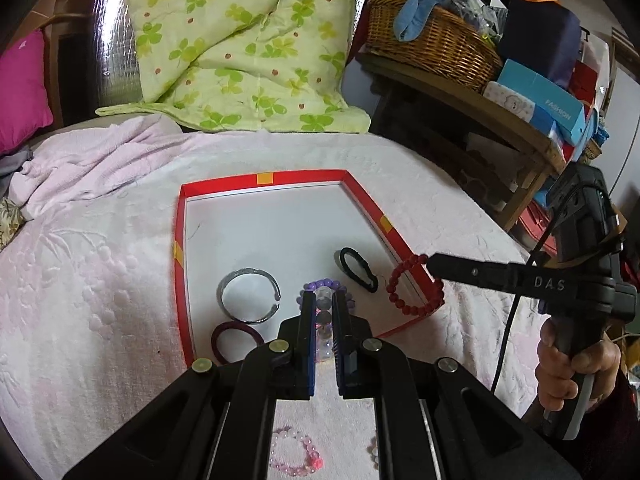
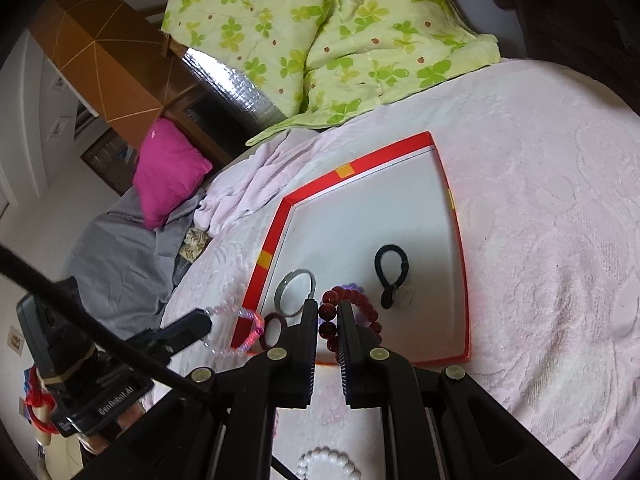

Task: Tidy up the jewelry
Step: 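Carry the pink beaded bracelet in the left tool and red bracelet in the right over the box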

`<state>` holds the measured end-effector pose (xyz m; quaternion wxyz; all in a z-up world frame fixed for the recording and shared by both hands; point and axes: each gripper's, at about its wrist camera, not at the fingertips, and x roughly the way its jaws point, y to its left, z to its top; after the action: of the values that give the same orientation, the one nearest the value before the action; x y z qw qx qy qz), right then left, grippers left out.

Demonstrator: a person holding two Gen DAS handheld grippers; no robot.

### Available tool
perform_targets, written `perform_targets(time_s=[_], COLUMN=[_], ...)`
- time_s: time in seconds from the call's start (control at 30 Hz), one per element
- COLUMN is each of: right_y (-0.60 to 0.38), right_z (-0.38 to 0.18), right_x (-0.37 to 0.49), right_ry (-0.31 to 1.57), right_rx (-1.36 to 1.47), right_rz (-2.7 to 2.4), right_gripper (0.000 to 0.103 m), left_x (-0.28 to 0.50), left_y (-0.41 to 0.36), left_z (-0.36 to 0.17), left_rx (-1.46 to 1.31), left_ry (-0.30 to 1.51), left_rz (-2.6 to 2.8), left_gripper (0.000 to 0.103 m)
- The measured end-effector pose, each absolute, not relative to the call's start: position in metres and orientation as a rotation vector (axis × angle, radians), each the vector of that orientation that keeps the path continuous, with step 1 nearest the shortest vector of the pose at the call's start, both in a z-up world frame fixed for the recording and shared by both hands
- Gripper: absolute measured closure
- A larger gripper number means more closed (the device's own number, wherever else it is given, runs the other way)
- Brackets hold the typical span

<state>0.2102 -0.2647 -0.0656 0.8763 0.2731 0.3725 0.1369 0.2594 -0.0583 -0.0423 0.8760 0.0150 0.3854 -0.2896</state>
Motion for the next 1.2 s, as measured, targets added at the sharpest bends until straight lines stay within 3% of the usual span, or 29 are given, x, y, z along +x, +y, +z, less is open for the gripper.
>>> perform_targets(time_s=[0.33, 0.73, 1.2], right_y=[-0.274, -0.298, -0.299], right_z=[-0.067, -0.097, -0.113], right_x=[0.259, 0.335, 0.340], right_ry=[0.730, 0.769, 0.819], right_rx=[0.647, 0.841, 0.808], right_rz=[0.231, 0.161, 0.069], right_gripper=[0.092, 0.092, 0.089], left_x=[0.302, 0.369, 0.375], left_y=[-0.095, -0.123, -0.121], left_z=[-0.031, -0.073, -0.104], left_rx=[0.074, 0.105, 0.103], left_ry=[0.789, 0.893, 0.962], left_rz=[-0.617, -0.560, -0.516], left_gripper=[0.095, 0.095, 0.095])
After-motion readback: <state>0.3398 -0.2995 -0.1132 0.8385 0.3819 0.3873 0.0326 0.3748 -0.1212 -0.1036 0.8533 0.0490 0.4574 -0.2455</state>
